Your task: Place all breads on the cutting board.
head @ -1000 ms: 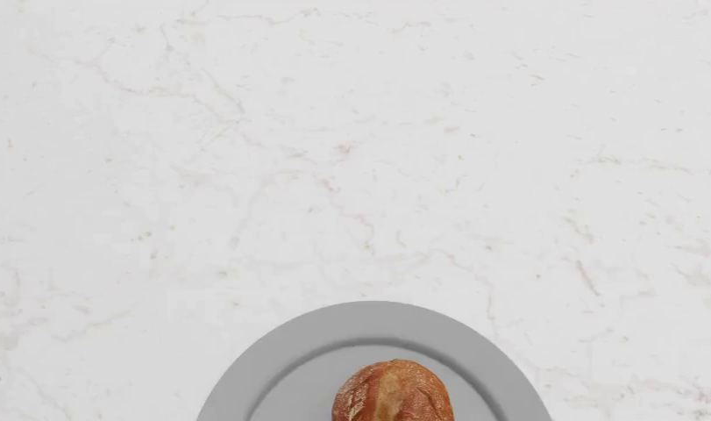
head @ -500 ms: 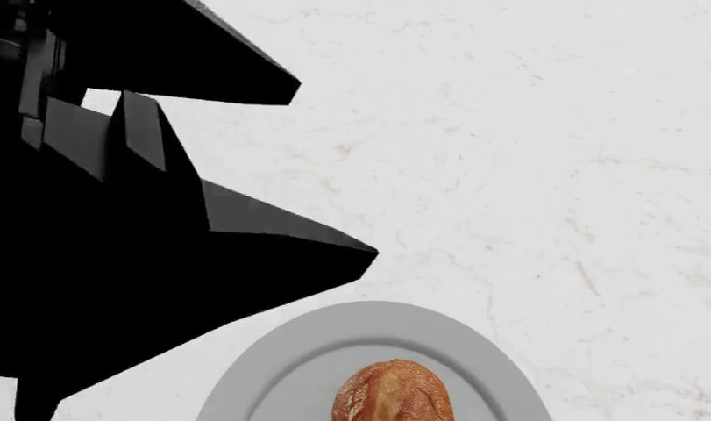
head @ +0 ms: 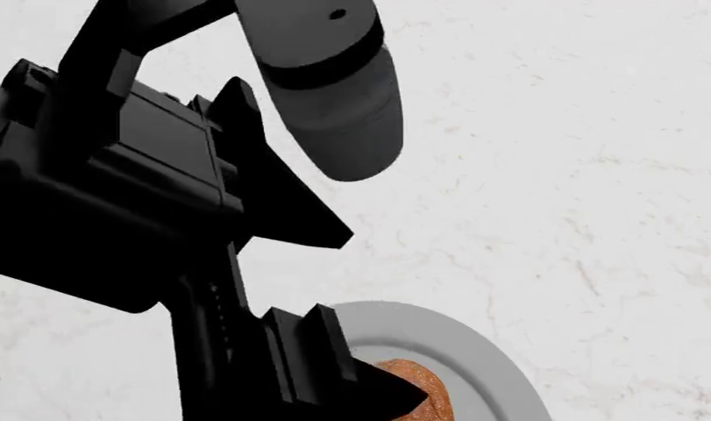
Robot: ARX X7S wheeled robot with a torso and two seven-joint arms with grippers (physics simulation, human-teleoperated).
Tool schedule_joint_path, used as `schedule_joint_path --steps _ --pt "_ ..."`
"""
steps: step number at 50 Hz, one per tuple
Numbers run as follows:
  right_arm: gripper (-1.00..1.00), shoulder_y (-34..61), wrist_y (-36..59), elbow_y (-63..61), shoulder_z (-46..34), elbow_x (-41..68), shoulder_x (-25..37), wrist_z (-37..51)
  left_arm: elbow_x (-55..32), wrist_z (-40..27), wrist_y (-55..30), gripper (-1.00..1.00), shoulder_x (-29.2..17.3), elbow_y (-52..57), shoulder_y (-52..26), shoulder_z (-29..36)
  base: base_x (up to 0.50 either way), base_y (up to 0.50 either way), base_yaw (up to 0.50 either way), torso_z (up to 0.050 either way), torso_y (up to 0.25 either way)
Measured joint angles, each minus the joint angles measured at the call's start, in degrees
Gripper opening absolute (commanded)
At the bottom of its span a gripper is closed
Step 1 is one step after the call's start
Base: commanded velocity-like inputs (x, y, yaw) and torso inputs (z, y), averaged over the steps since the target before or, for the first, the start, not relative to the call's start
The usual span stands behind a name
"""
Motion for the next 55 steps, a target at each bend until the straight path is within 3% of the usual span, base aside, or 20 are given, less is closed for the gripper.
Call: schedule_joint_path --steps 19,34,55 --pt "1.0 0.4 0.6 -0.6 -0.2 5.1 1.0 4.3 5.6 -1.2 0.9 1.0 2.6 -2.2 3.5 4.6 0.0 0.01 0.0 0.0 0.0" --pt "1.0 -1.0 -0.4 -1.5 -0.8 5.3 1.8 4.2 17.4 7.6 0.3 1.0 6.7 -8.2 5.2 6.4 0.0 0.01 0.0 0.0 0.0" --pt "1.0 -2.8 -2.0 -2.4 -1.5 4.6 2.1 3.3 26.6 16.9 3.4 1.0 11.3 -11.4 7.7 7.4 0.0 0.01 0.0 0.0 0.0"
